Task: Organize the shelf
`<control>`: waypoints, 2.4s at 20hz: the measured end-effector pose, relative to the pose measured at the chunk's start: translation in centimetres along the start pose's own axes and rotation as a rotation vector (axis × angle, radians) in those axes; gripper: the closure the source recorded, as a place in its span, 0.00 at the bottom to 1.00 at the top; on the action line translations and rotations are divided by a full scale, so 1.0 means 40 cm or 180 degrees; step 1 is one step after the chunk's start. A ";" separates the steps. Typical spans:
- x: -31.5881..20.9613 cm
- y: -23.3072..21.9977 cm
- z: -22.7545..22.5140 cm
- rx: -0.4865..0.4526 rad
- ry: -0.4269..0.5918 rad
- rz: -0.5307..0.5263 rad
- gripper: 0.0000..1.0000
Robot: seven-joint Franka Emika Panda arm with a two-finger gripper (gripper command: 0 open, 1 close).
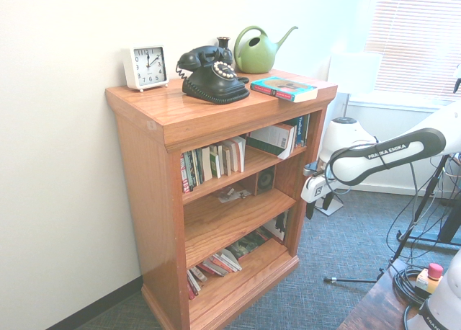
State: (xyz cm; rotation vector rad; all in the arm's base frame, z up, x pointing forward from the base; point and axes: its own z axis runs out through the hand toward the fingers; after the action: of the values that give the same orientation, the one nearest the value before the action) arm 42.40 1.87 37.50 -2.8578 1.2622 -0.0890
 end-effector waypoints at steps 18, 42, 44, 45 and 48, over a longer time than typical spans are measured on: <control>0.034 -0.003 -0.301 -0.1058 0.1336 -0.0067 0.00; 0.097 -0.406 -0.560 -0.3200 0.3011 -0.0179 0.00; 0.108 -0.418 -0.551 -0.3255 0.3060 -0.0184 0.00; 0.110 -0.424 -0.544 -0.3277 0.3066 -0.0187 0.00; 0.118 -0.448 -0.525 -0.3316 0.3107 -0.0200 0.00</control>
State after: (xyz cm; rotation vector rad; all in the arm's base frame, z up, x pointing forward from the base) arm 57.57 10.61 59.37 -3.9112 1.6688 -1.3430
